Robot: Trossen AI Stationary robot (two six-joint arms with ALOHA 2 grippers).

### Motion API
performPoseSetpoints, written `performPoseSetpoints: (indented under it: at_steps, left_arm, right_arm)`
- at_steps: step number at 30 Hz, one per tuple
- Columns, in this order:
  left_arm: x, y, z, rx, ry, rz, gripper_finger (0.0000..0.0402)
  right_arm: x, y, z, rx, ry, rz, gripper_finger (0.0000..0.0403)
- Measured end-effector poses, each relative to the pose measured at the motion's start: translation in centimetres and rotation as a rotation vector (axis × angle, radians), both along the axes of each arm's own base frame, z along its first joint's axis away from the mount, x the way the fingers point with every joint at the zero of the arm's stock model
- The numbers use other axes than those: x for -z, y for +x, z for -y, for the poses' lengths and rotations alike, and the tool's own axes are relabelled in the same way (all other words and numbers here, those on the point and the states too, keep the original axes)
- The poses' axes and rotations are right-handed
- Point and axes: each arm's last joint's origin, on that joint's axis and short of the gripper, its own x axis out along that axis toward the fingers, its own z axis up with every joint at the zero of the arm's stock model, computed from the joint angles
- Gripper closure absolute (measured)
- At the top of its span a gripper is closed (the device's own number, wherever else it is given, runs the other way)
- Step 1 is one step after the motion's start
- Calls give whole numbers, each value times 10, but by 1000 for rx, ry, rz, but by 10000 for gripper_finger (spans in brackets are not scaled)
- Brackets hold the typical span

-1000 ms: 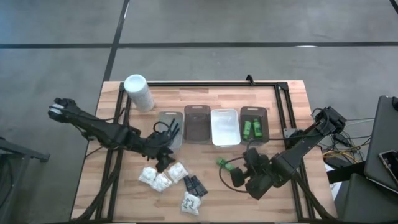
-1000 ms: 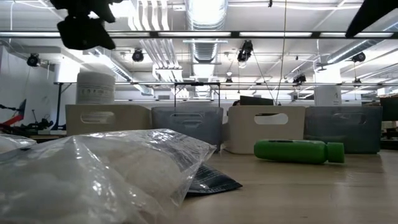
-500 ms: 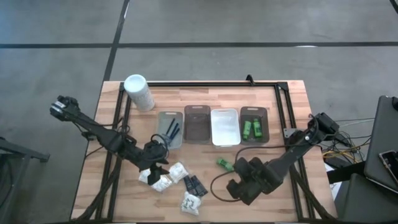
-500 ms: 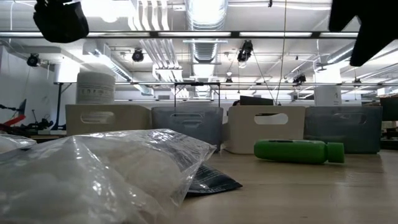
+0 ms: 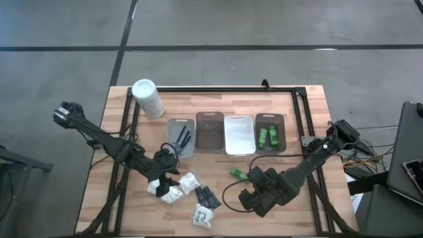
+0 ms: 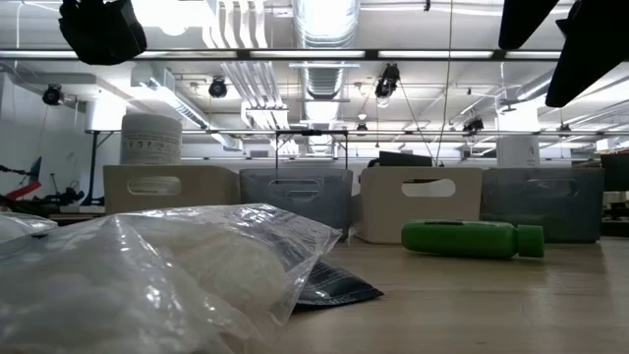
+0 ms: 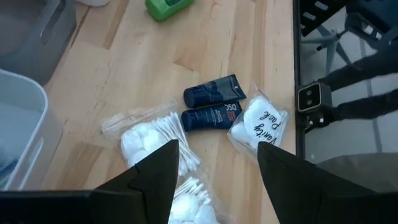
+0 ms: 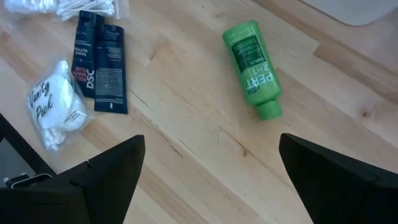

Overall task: Pick & Place Travel size toiletries
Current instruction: Put the green shampoo bottle into the right black bin

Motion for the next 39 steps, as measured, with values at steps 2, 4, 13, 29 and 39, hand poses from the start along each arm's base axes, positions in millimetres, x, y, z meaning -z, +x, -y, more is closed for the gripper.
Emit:
performPoseSetpoints:
  at_steps: [2,4,13,29,39]
  left_arm:
    - [2,-1,0,21,21,-2,179]
    - [5,-1,0,28,29,-7,179]
    - [19,-5,-1,15,33,-54,179]
    - [14,1,-3,47,192,68,179]
    - [14,1,-4,28,244,86,179]
  right_arm:
    - [0,0,0,-20,-10,-3,35]
    - [1,0,0,-67,-34,-14,35]
    - [4,0,1,-32,-18,-16,35]
    - [31,-1,17,-158,-8,-140,35]
    - [54,10,35,-330,-77,-95,35]
